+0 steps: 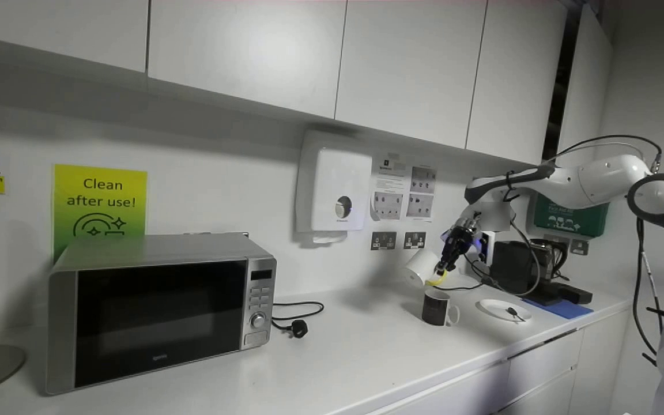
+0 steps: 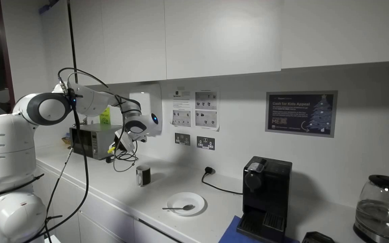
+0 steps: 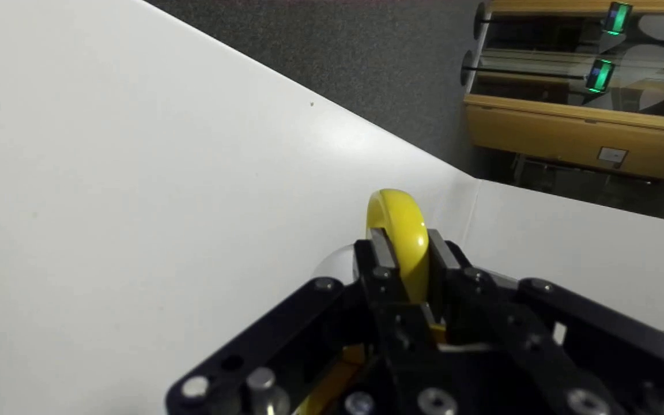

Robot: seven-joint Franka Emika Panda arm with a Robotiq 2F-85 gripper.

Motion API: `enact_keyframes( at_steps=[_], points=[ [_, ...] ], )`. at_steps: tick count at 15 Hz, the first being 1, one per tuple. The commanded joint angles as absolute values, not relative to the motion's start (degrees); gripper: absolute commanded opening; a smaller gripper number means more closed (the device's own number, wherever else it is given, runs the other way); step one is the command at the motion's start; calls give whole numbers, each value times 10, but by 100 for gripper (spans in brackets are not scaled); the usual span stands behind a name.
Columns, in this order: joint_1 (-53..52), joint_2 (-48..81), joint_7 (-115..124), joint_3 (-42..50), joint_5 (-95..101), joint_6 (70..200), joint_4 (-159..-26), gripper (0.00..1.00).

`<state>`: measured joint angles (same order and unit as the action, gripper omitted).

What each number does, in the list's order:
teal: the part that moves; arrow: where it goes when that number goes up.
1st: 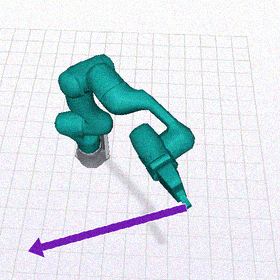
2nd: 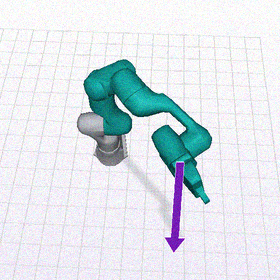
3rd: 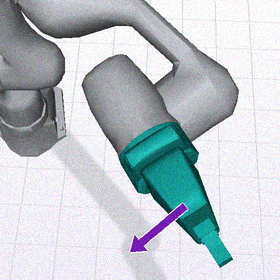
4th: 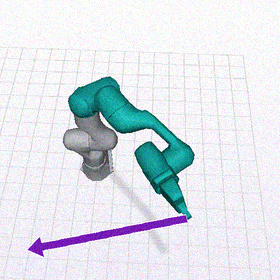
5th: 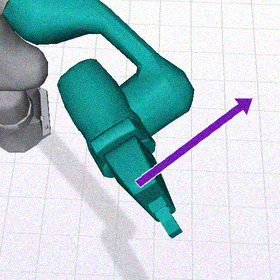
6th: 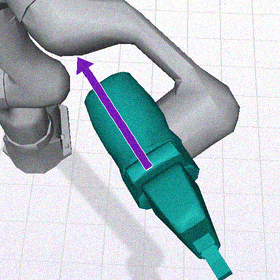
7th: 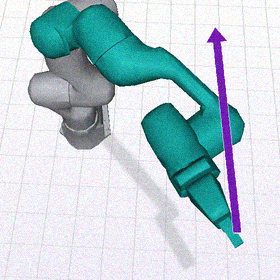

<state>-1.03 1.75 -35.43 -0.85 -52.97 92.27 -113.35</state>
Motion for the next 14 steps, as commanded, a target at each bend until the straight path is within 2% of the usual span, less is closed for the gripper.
enact_keyframes(
  at_steps=[1, 14],
  points=[
    [-20, -43, -332, -19, -507, 983, -1181, 5],
    [-52, -61, -199, -57, -356, 1101, -1197, 5]
  ],
)
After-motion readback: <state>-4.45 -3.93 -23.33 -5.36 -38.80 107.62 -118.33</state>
